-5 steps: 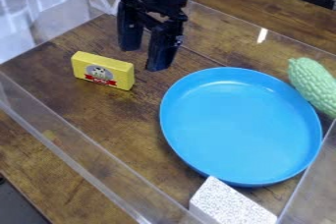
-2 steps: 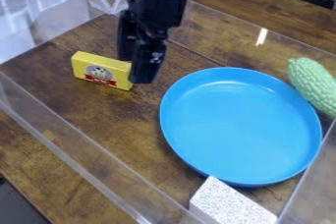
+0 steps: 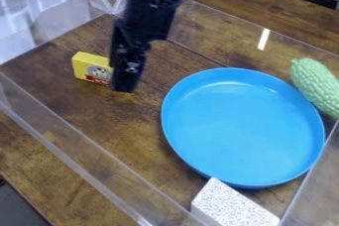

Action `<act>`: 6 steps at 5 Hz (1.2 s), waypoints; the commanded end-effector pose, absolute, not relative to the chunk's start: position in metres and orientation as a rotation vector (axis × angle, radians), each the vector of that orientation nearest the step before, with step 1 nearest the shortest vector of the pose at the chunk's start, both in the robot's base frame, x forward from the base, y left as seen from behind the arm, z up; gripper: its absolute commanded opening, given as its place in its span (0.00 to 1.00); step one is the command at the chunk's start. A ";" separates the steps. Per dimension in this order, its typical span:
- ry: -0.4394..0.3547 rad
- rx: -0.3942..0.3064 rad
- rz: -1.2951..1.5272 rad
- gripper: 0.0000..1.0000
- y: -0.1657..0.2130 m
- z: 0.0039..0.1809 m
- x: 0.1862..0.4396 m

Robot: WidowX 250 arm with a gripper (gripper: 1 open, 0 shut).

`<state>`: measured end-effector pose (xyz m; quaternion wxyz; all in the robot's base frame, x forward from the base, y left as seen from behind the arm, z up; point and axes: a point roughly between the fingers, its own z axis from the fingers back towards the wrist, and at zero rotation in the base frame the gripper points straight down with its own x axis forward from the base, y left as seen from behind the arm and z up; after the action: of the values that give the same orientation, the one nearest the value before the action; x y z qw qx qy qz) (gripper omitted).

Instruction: Put the yellow block in the blue tray

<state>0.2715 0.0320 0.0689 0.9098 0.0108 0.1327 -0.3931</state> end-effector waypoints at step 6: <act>0.131 0.056 -0.947 0.00 0.088 0.030 0.296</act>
<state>0.2889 0.0836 0.0186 0.8840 0.0150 0.0815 -0.4600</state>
